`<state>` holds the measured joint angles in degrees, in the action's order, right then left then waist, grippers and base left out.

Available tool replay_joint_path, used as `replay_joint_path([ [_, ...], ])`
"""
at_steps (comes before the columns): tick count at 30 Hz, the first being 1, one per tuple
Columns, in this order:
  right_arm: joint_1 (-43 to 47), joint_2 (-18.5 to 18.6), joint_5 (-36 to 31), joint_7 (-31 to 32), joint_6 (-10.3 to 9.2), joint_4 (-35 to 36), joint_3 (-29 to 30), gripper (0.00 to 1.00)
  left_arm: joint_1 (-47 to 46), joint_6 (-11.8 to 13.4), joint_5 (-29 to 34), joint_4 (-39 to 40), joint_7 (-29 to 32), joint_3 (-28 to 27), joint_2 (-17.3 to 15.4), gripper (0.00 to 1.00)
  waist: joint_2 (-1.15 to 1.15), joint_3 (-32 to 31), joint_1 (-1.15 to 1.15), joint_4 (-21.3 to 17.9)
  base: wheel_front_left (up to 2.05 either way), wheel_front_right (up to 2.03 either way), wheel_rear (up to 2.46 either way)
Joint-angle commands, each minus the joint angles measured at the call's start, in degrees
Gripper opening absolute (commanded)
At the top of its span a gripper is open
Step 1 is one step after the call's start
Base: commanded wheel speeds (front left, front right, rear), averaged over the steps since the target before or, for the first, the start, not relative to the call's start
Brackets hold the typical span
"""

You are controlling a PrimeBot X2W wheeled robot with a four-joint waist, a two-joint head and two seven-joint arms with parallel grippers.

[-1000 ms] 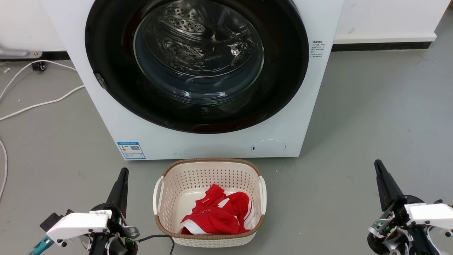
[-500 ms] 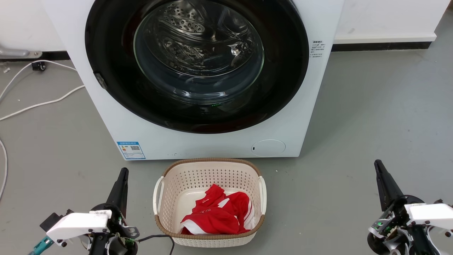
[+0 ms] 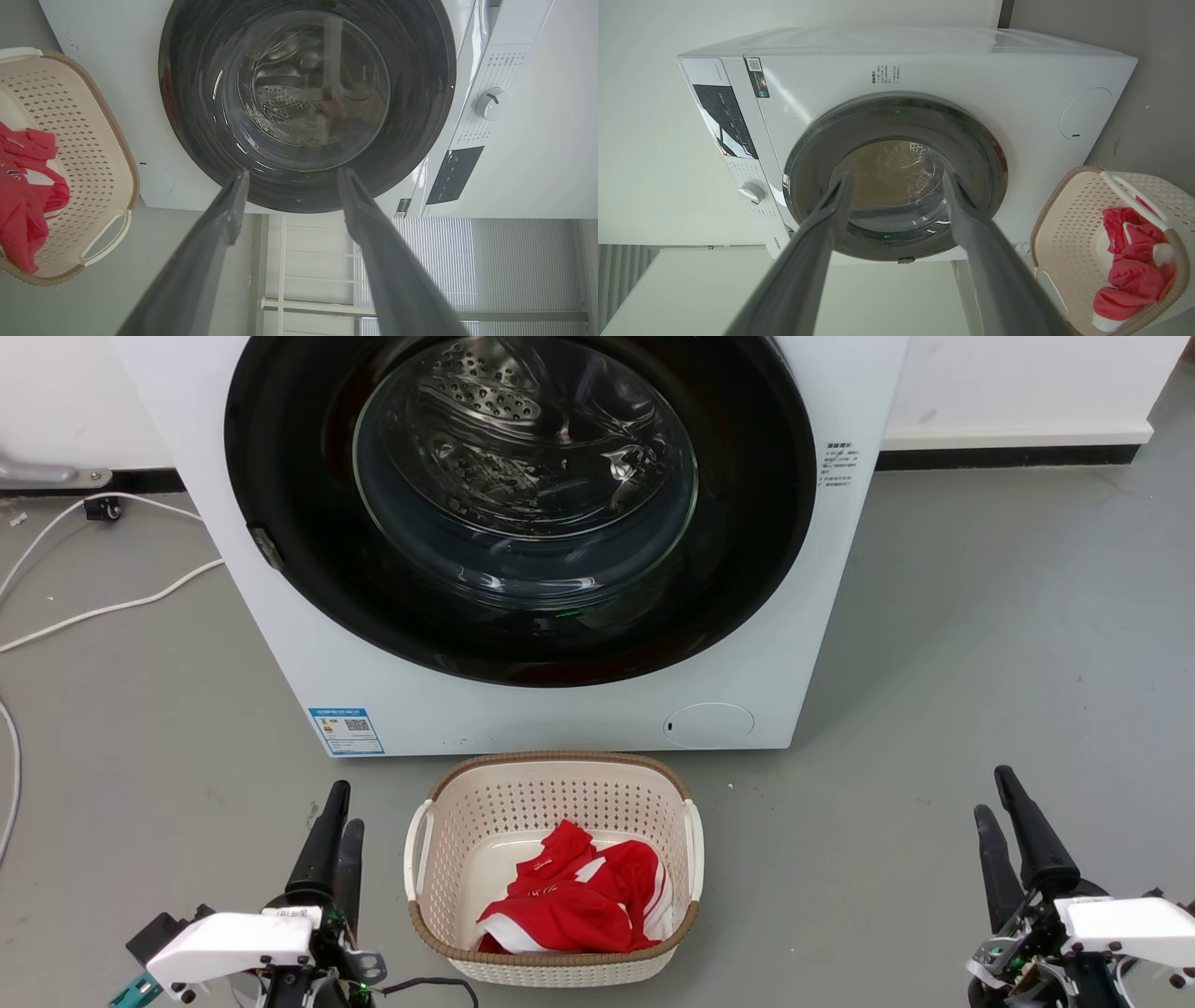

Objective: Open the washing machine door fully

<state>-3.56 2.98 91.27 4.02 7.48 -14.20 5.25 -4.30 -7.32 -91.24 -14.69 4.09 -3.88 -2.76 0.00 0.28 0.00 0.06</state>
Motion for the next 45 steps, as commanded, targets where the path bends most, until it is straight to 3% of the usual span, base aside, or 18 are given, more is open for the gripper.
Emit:
replay_joint_path([
  [1, -0.84, 0.12, -1.32, -0.71, 0.01, 1.79, 0.02, 1.00, -1.48, -0.09, 1.44, 1.58, -0.80, 0.49, -0.25, 1.00, 0.00, 0.01, 0.00, 0.06, 0.00, 0.00, 0.00],
  [30, 1.36, 0.05, -45.04, -7.48, 0.01, 9.73, -1.17, 1.00, -2.84, -0.14, 34.74, 7.95, -7.57, 1.86, -0.16, 1.00, 0.00, 0.61, 0.00, 1.10, 0.00, 0.00, 0.00],
  [45, 3.30, 0.02, -59.48, -8.80, 0.01, 12.21, -1.77, 1.00, -2.19, -0.16, 48.99, 7.54, -10.17, 2.89, -0.18, 1.00, 0.00, 0.46, 0.00, 1.22, 0.00, 0.00, 0.00],
])
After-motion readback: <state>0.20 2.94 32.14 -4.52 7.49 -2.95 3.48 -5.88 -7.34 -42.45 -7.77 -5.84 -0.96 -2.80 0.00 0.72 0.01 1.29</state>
